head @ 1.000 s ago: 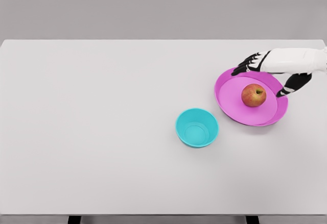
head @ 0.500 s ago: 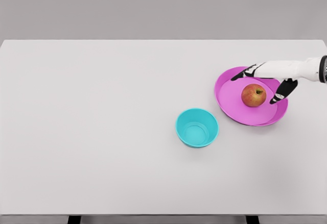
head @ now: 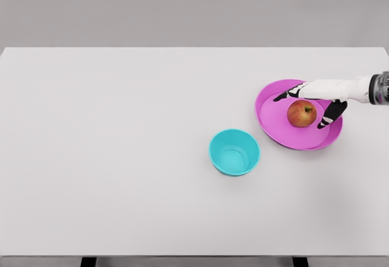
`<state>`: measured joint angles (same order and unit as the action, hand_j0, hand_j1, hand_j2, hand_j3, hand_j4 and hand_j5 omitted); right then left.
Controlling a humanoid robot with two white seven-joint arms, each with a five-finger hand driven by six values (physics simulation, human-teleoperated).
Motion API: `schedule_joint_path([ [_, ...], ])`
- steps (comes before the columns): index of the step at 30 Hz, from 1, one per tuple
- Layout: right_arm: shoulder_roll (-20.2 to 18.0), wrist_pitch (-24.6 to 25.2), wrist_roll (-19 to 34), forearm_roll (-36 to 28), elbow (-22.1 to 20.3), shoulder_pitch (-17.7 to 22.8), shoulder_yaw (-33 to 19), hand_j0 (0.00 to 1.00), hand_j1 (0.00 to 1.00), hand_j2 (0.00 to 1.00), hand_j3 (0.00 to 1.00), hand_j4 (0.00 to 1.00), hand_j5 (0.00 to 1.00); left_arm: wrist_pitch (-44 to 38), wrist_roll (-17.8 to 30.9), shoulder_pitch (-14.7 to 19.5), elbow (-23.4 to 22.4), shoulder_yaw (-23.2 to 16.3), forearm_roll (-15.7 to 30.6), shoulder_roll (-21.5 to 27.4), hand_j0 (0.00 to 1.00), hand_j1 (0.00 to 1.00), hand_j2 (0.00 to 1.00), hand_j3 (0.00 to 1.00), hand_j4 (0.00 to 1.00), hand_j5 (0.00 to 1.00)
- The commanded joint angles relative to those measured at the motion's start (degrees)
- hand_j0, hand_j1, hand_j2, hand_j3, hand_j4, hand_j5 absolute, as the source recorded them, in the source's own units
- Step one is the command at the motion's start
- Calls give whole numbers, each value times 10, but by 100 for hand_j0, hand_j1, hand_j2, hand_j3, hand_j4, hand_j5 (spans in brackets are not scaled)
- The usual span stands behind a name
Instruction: Put the apple from the pink plate into the blue bowl with your right arm
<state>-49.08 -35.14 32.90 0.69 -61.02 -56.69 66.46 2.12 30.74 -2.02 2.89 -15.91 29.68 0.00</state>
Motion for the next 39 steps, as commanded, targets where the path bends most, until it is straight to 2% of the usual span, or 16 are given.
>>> schedule_joint_path([
  [1, 6, 1, 0, -2, 6, 0, -1, 100, 100, 100, 100, 100, 100, 0, 0, 0, 0, 0, 0, 0, 100, 100, 100, 100, 100, 100],
  [6, 7, 1, 1, 0, 13, 4, -1, 100, 100, 100, 100, 100, 100, 0, 0, 0, 0, 0, 0, 0, 100, 100, 100, 100, 100, 100],
  [11, 12, 1, 2, 12, 30, 7, -1, 83, 83, 83, 83, 83, 83, 0, 0, 0, 0, 0, 0, 0, 100, 100, 100, 100, 100, 100],
  [15, 14, 1, 9, 12, 29, 10, 1, 71, 71, 71, 71, 71, 71, 0, 0, 0, 0, 0, 0, 0, 100, 100, 100, 100, 100, 100],
  [17, 14, 1, 17, 12, 29, 11, 1, 61, 61, 61, 61, 61, 61, 0, 0, 0, 0, 0, 0, 0, 100, 100, 100, 100, 100, 100],
  [21, 13, 1, 19, 12, 29, 11, -1, 53, 53, 53, 53, 53, 53, 0, 0, 0, 0, 0, 0, 0, 100, 100, 100, 100, 100, 100],
  [22, 13, 1, 20, 12, 29, 11, -2, 47, 47, 47, 47, 47, 47, 0, 0, 0, 0, 0, 0, 0, 100, 100, 100, 100, 100, 100],
  [26, 8, 1, 20, 9, 28, 11, -12, 47, 47, 47, 47, 47, 47, 0, 0, 0, 0, 0, 0, 0, 100, 100, 100, 100, 100, 100],
  [29, -5, 1, 21, 5, 19, 11, -59, 47, 47, 47, 47, 47, 47, 0, 0, 0, 0, 0, 0, 0, 100, 100, 100, 100, 100, 100],
  [33, -28, 1, 21, -3, -56, 9, -81, 47, 47, 47, 47, 47, 47, 0, 0, 0, 0, 0, 0, 0, 100, 100, 100, 100, 100, 100],
  [39, -116, 1, 21, -24, -240, 16, -81, 47, 47, 47, 47, 47, 47, 0, 0, 0, 0, 0, 0, 0, 100, 100, 100, 100, 100, 100],
])
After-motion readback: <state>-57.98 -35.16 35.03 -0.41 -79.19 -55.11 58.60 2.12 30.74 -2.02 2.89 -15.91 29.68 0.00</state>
